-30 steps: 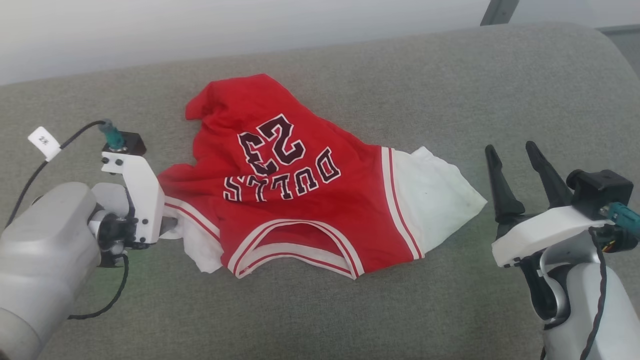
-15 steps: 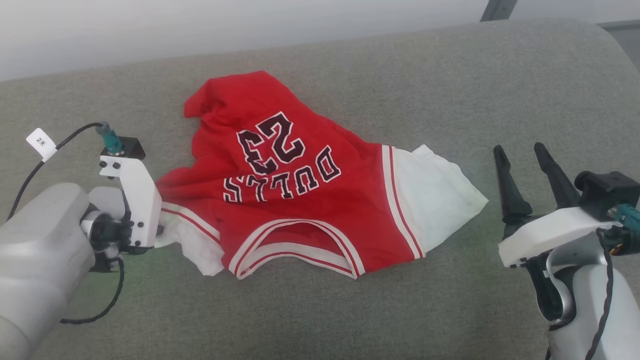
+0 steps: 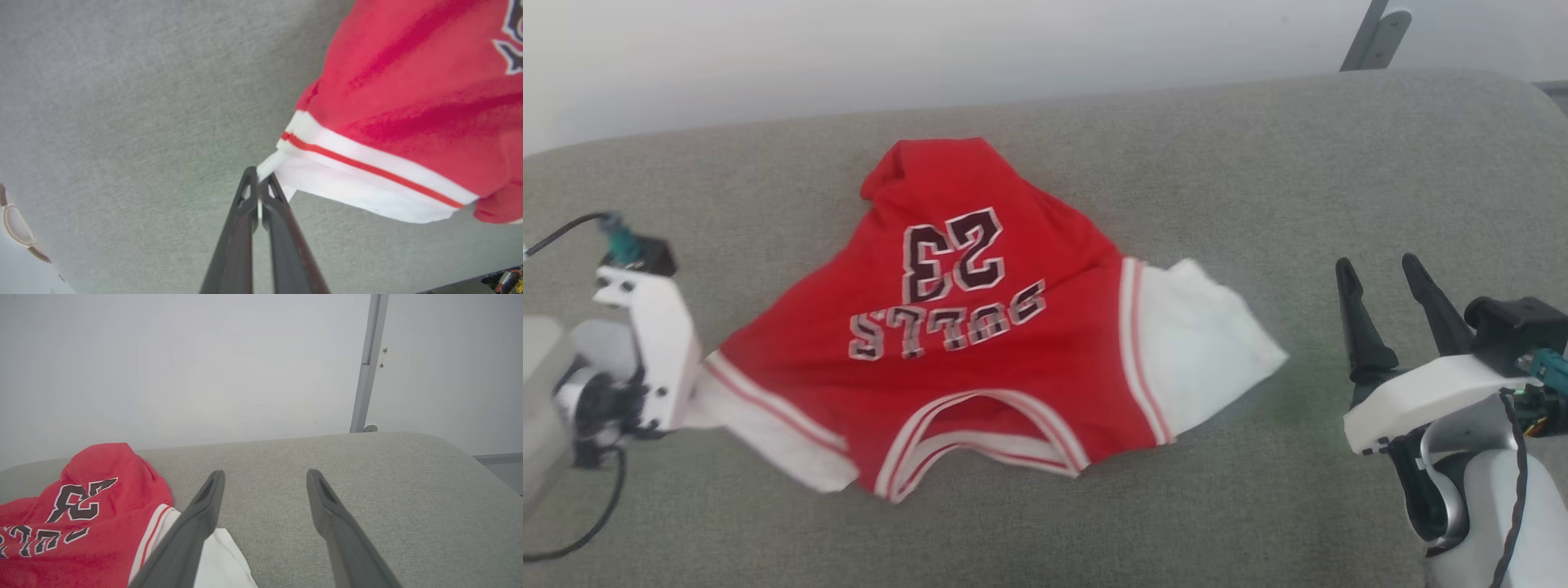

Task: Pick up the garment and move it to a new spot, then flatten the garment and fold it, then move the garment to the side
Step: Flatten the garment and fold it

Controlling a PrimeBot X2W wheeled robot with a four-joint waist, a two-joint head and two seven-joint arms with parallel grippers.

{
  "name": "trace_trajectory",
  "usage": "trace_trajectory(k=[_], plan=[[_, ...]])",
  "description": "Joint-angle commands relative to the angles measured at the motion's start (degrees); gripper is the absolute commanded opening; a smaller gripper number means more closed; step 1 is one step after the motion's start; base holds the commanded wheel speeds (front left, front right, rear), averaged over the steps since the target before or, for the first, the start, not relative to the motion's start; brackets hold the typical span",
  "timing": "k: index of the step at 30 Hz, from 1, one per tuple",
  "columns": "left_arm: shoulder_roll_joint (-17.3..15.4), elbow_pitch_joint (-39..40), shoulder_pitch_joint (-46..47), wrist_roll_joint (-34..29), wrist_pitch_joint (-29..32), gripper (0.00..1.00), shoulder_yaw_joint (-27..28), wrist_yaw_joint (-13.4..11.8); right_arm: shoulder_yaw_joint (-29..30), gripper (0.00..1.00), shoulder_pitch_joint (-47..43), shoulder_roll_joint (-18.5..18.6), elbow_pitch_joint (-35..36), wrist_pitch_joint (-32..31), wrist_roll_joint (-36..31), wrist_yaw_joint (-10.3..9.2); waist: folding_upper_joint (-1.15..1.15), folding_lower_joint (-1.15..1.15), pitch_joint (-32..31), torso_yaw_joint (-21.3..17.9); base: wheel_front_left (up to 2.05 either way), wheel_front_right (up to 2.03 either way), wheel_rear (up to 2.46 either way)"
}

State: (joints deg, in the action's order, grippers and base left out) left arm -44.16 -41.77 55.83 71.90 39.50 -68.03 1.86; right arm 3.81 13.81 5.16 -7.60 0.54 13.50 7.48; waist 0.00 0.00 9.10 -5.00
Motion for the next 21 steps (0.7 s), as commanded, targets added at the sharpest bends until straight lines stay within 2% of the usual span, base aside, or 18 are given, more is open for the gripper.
trace_trajectory(k=[1,4,7,13,15,16,17,21], plan=[[-1.2,0.9,-1.1,-0.5,0.2,0.00,-0.3,-0.7,0.0,1.00,-0.7,0.0,0.4,-0.2,-0.2,0.02,0.00,0.00,-0.2,0.2,0.00,0.00,0.00],[-3.3,2.8,-2.3,-0.9,0.2,0.00,-0.6,-2.2,-0.1,1.00,-0.8,0.2,0.6,-0.5,-0.1,0.02,0.00,0.00,-0.3,0.3,0.00,0.00,0.00],[-4.0,3.8,-4.1,0.4,-0.6,0.00,0.1,-3.6,-0.2,1.00,-0.8,0.2,0.8,-0.7,-0.1,0.02,0.00,0.00,-0.2,0.2,0.00,0.00,0.00],[-2.8,3.5,-7.1,3.3,-2.4,0.00,1.6,-5.7,-0.7,1.00,-0.2,0.1,0.8,-0.9,0.1,0.02,0.00,0.00,0.1,-0.1,0.00,0.00,0.00],[-2.6,3.5,-7.4,3.9,-3.8,0.40,2.3,-5.6,-0.7,1.00,-0.1,0.0,0.7,-0.9,0.2,0.02,0.00,0.00,0.1,-0.1,0.00,0.00,0.00],[-2.5,3.4,-7.6,4.1,-4.5,0.66,2.6,-5.6,-0.7,1.00,-0.1,0.0,0.7,-0.9,0.2,0.02,0.00,0.00,0.1,-0.2,0.00,0.00,0.00],[-2.2,3.4,-7.7,4.4,-5.2,1.00,2.9,-5.5,-0.7,1.00,-0.1,0.1,0.6,-1.0,0.2,0.02,0.00,0.00,0.1,-0.1,0.00,0.00,0.00],[-1.8,3.5,-7.5,4.9,-6.7,1.00,3.8,-6.0,-0.5,1.00,-0.3,0.3,0.4,-0.9,0.2,0.02,0.00,0.00,-0.2,0.3,0.00,0.00,0.00]])
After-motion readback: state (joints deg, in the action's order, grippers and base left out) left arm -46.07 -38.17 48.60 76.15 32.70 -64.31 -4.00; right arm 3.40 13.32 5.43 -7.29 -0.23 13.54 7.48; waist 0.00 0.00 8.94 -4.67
